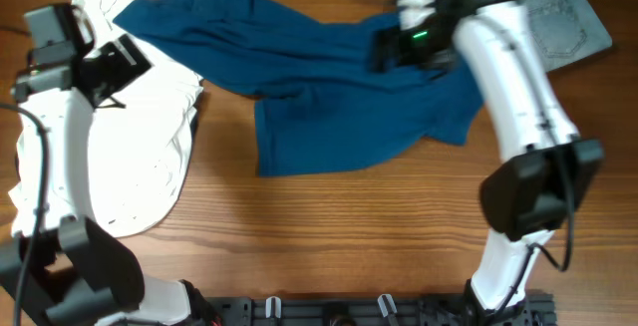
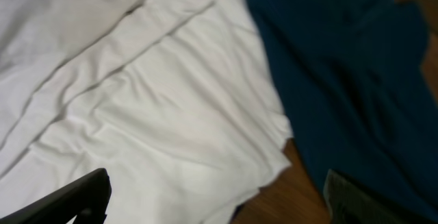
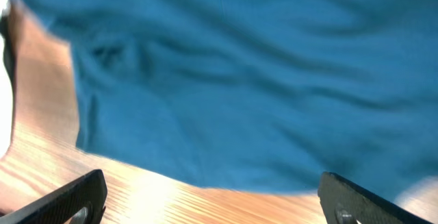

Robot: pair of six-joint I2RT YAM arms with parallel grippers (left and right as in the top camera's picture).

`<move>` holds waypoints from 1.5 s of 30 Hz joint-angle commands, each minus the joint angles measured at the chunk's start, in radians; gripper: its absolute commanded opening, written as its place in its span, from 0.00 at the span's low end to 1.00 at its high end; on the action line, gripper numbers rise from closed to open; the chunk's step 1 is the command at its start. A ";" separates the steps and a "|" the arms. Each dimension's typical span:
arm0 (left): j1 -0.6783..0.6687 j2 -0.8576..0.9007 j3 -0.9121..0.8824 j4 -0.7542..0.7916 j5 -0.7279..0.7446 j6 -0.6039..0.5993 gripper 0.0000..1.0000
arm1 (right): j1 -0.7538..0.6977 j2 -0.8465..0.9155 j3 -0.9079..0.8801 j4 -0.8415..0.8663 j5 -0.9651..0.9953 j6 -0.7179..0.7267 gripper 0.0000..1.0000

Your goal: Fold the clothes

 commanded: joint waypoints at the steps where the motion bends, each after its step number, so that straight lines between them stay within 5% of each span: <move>1: 0.122 0.055 -0.003 0.004 0.030 0.020 1.00 | 0.181 -0.011 -0.114 0.098 0.079 -0.020 0.99; 5: 0.185 0.069 -0.003 0.004 0.084 0.006 1.00 | 0.343 0.026 -0.216 0.245 0.083 -0.094 0.99; 9: 0.186 0.069 -0.003 -0.016 0.111 -0.007 1.00 | 0.443 0.111 -0.229 0.220 0.082 -0.200 0.98; 20: 0.119 0.070 -0.003 -0.045 0.156 -0.011 1.00 | 0.488 0.293 -0.229 0.234 0.120 -0.327 0.95; 25: 0.078 0.070 -0.003 -0.050 0.155 -0.010 1.00 | 0.488 0.322 -0.230 0.227 0.127 -0.325 0.79; 28: 0.069 0.070 -0.003 -0.061 0.155 -0.010 1.00 | 0.488 0.330 -0.281 0.219 0.171 -0.256 0.51; 32: 0.069 0.070 -0.003 -0.080 0.147 -0.005 1.00 | 0.488 0.329 -0.367 0.230 0.188 -0.218 0.36; 37: 0.069 0.070 -0.003 -0.090 0.147 -0.005 1.00 | 0.480 0.329 -0.441 0.252 0.210 -0.135 0.04; 45: 0.069 0.070 -0.003 -0.091 0.147 -0.005 1.00 | 0.344 0.295 -0.442 0.172 0.246 0.111 0.04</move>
